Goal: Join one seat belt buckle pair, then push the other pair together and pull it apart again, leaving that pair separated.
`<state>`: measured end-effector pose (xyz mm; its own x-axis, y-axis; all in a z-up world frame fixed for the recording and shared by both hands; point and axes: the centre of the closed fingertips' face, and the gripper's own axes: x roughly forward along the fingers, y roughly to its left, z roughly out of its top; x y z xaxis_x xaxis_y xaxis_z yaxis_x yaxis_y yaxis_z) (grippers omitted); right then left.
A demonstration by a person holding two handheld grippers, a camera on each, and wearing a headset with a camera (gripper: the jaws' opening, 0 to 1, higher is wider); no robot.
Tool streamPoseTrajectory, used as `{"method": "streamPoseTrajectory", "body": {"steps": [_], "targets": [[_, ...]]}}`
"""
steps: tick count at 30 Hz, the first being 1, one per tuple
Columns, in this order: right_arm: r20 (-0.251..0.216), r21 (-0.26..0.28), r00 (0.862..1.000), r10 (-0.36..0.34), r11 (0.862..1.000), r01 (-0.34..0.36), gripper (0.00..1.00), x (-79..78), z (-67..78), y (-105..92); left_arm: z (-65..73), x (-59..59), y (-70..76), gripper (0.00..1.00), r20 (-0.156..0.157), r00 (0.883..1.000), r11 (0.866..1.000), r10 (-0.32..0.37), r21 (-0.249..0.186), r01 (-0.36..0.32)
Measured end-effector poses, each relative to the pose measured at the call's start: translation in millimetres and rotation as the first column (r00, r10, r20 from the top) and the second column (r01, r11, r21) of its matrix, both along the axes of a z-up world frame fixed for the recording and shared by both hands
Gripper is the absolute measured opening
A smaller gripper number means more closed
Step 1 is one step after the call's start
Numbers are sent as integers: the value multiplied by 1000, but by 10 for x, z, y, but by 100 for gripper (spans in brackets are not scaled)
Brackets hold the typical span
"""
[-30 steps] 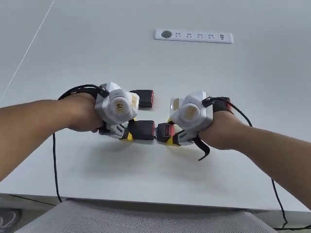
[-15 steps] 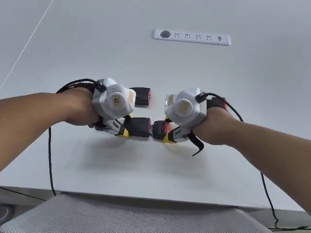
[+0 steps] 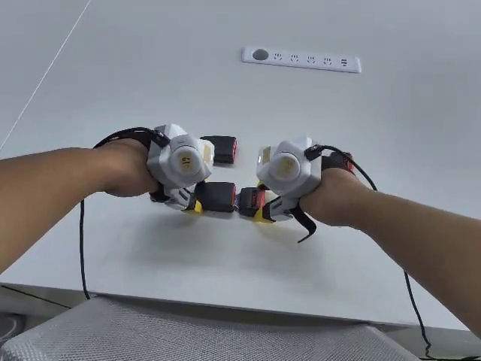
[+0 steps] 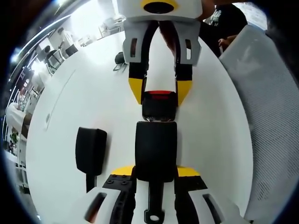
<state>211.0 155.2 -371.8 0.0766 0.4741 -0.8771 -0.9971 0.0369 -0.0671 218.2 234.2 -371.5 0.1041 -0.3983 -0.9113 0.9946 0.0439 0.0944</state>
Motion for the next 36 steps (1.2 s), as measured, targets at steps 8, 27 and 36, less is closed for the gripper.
{"method": "streamPoseTrajectory", "body": {"steps": [8,27,36], "targets": [[8,19,1000,5,1000,-5,35,-38,121,-30,109,-30,54,32,30,1000,1000,-4,7,4],[66,27,997,-35,999,33,35,234,462,-542,463,388,37,35,113,992,997,56,-68,-48],[92,-11,990,-104,994,106,36,479,457,-1037,499,661,127,40,94,988,990,123,-77,-116]]}}
